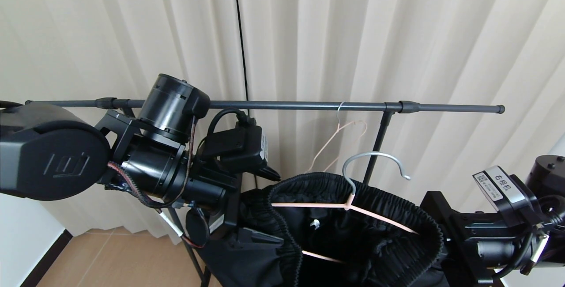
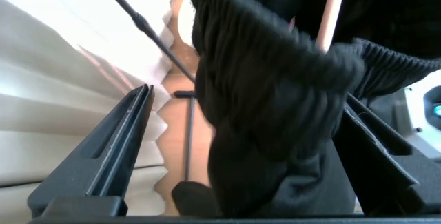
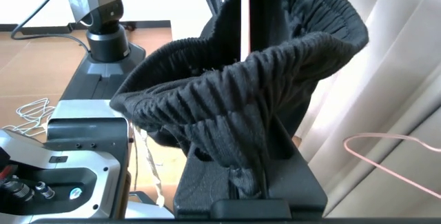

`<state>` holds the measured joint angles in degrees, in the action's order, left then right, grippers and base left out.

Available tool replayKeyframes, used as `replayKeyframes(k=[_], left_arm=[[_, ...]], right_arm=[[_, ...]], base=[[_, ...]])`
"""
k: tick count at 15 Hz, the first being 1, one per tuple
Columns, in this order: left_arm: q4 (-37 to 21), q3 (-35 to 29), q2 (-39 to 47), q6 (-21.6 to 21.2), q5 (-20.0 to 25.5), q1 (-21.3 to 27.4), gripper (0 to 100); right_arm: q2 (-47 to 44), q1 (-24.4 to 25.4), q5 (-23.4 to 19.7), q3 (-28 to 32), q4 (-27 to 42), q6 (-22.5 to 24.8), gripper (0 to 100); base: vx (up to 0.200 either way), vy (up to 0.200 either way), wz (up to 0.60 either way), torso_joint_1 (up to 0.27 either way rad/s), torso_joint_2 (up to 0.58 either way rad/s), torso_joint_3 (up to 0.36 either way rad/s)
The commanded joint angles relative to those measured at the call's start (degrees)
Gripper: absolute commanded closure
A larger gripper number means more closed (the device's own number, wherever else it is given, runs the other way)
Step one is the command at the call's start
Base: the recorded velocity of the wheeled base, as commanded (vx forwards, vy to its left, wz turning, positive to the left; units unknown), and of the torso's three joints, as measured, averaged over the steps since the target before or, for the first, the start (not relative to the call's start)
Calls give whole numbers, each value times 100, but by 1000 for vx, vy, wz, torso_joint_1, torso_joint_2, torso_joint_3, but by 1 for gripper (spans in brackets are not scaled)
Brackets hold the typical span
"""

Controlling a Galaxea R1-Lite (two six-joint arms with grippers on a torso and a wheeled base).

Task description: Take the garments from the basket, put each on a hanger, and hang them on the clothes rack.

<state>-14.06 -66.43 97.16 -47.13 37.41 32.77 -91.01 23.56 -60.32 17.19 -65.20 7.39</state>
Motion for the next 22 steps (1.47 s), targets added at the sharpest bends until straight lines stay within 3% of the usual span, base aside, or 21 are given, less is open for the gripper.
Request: replayKeyframes(k=[1,2,8,9,19,20,22], left_arm=[[-1,16,-4,2,64,19,0],[-9,16,-4,11,231,37,0],[-9,24,22,20,258,45,0],[-18,24,22,20,258,45,100],[-1,51,-66,63,223,-7,100],[-1,51,-74,63,223,-16,100],[8,33,-83,63,223,-130,100]], right_arm=[[5,25,3,13,-11,0,100],[5,34,11,13,-11,-9,100],[93,69,3,4,-11,-18,100],[84,96,11,4,-11,-18,100],[31,69,126,74,-2,-9,100],[22,69,126,83,7,-9,0],[22,-1,126,83,7,0,0]], base=[[0,0,0,0,0,0],[0,0,0,0,0,0],[0,0,0,0,0,0],[0,0,0,0,0,0],[0,0,0,0,0,0],[0,0,0,0,0,0],[0,0,0,0,0,0]])
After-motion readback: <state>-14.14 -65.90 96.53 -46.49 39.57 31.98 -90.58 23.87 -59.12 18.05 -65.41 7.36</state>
